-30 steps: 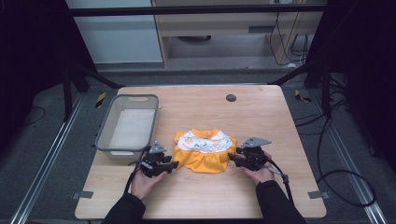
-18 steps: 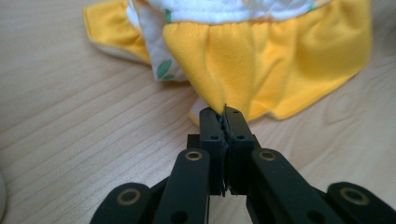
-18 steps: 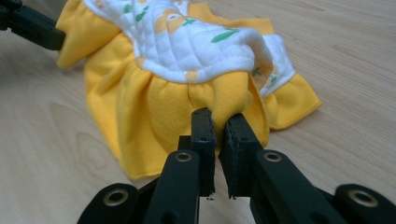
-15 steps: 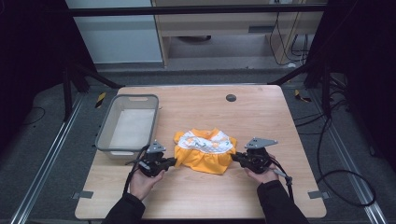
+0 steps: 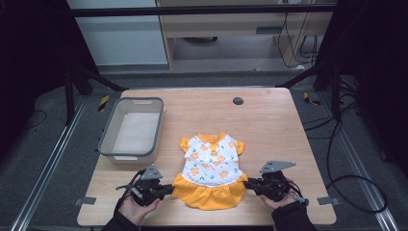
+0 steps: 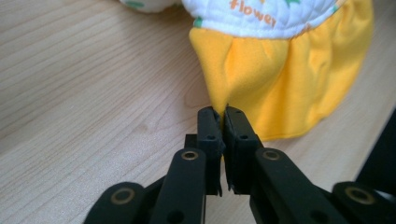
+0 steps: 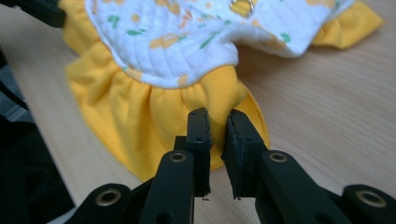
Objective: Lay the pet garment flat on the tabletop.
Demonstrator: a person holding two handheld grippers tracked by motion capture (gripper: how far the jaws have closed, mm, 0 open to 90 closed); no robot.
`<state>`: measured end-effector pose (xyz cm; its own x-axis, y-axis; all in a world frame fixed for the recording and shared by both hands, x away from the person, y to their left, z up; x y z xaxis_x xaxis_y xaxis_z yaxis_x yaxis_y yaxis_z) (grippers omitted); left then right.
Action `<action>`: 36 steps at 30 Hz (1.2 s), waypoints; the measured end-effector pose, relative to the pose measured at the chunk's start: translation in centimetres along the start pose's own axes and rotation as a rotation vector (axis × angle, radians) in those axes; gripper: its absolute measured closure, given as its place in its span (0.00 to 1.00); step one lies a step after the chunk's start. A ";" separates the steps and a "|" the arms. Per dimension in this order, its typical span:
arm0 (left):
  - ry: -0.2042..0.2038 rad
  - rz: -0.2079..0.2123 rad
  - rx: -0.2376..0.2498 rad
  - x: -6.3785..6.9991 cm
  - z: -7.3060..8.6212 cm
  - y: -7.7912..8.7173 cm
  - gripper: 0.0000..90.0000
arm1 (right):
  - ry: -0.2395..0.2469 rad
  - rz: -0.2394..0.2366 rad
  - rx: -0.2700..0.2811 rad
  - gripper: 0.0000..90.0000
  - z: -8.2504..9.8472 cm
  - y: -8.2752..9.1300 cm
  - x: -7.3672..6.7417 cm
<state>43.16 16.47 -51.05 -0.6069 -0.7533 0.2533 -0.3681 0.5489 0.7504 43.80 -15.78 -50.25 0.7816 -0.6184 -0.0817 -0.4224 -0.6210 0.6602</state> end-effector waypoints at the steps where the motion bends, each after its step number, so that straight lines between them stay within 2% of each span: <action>1: 0.000 0.000 0.000 0.0 0.0 0.0 0.90 | 0.000 0.000 0.000 0.88 0.0 0.0 0.0; 2: -0.006 -0.019 0.001 -0.1 0.0 -0.3 0.90 | 0.009 0.018 -0.020 0.86 0.2 -0.4 0.2; 3: -0.012 -0.040 0.016 -0.2 -0.1 -0.4 0.75 | 0.021 0.031 -0.034 0.81 0.5 -0.9 0.2; 5: -0.008 -0.041 0.026 -0.2 -0.2 -0.3 0.63 | 0.031 0.036 -0.031 0.80 0.5 -1.0 0.2; 6: 0.000 -0.042 0.066 -0.3 -0.6 0.2 0.59 | 0.039 0.045 -0.003 0.74 0.2 -0.9 0.2; 7: 0.000 -0.042 0.066 -0.3 -0.6 0.2 0.57 | 0.039 0.045 -0.003 0.74 0.2 -0.9 0.2; 8: 0.004 -0.049 0.121 -0.6 -1.1 0.8 0.53 | 0.047 0.068 0.046 0.71 -0.2 -0.4 0.5; 9: 0.004 -0.049 0.121 -0.6 -1.1 0.8 0.52 | 0.048 0.072 0.061 0.70 -0.4 -0.2 0.5; 10: 0.007 -0.055 0.156 -0.8 -1.5 1.3 0.52 | 0.046 0.078 0.079 0.69 -0.6 0.1 0.6; 11: 0.007 -0.055 0.156 -0.8 -1.5 1.3 0.51 | 0.046 0.078 0.079 0.69 -0.6 0.1 0.6; 12: 0.007 -0.059 0.170 -0.9 -1.8 1.5 0.50 | 0.052 0.102 0.111 0.68 -1.1 0.4 1.0; 14: 0.006 -0.069 0.189 -1.2 -2.6 1.6 0.50 | 0.051 0.111 0.121 0.67 -1.3 0.5 1.3; 15: 0.007 -0.070 0.200 -1.3 -3.2 1.7 0.49 | 0.054 0.125 0.132 0.66 -1.7 0.6 1.7; 16: 0.006 -0.077 0.225 -1.6 -4.6 1.7 0.49 | 0.046 0.151 0.152 0.64 -2.6 0.5 2.6; 17: 0.006 -0.077 0.225 -1.6 -4.6 1.7 0.49 | 0.042 0.163 0.158 0.62 -2.9 0.4 3.1; 18: 0.009 -0.091 0.250 -1.9 -6.1 1.6 0.48 | 0.035 0.170 0.165 0.61 -3.3 0.2 3.5; 19: 0.009 -0.091 0.250 -1.9 -6.1 1.6 0.48 | 0.033 0.176 0.170 0.60 -3.7 0.0 4.1; 20: 0.030 -0.088 0.265 -2.3 -7.6 1.1 0.48 | 0.028 0.185 0.163 0.58 -4.0 -0.4 4.6; 21: 0.030 -0.088 0.265 -2.3 -7.6 1.1 0.48 | 0.020 0.195 0.159 0.57 -4.2 -0.7 5.2; 22: 0.030 -0.102 0.276 -2.7 -8.8 0.5 0.48 | 0.013 0.201 0.156 0.56 -4.5 -1.0 5.7; 23: 0.030 -0.102 0.276 -2.7 -8.8 0.5 0.48 | 0.013 0.201 0.156 0.56 -4.5 -1.0 5.7; 24: 0.017 -0.142 0.266 -3.2 -10.3 -0.6 0.48 | 0.005 0.215 0.153 0.56 -5.1 -1.7 6.7; 25: 0.017 -0.142 0.266 -3.2 -10.3 -0.6 0.48 | -0.002 0.221 0.147 0.56 -5.3 -2.2 7.2; 26: 0.007 -0.175 0.246 -3.8 -11.2 -1.6 0.48 | -0.003 0.227 0.140 0.56 -5.5 -2.6 7.8; 27: 0.007 -0.175 0.246 -3.8 -11.2 -1.6 0.48 | -0.003 0.227 0.140 0.56 -5.5 -2.6 7.8; 29: 0.016 -0.199 0.221 -4.7 -12.3 -3.4 0.47 | -0.007 0.240 0.125 0.57 -5.8 -3.7 8.8; 31: 0.022 -0.226 0.184 -5.5 -12.8 -4.9 0.46 | -0.004 0.252 0.119 0.58 -5.9 -4.8 9.8; 36: 0.068 -0.231 0.129 -6.5 -12.9 -8.2 0.46 | -0.003 0.251 0.070 0.58 -5.7 -7.9 11.0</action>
<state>59.18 12.26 -50.98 -0.4499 -0.8838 0.1281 -0.5802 0.3983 0.7104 58.33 -14.93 -52.10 0.6474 -0.7584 0.0758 -0.6335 -0.4801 0.6069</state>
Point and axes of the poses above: each handheld gripper's, and its own axes: y roughly backward along the jaws, z roughly out of its underside, x roughly to its right, the point moved 6 cm from there along -y, roughly forward along the jaws, and after that the axes turned 10 degrees about y, right-handed, at the moved point
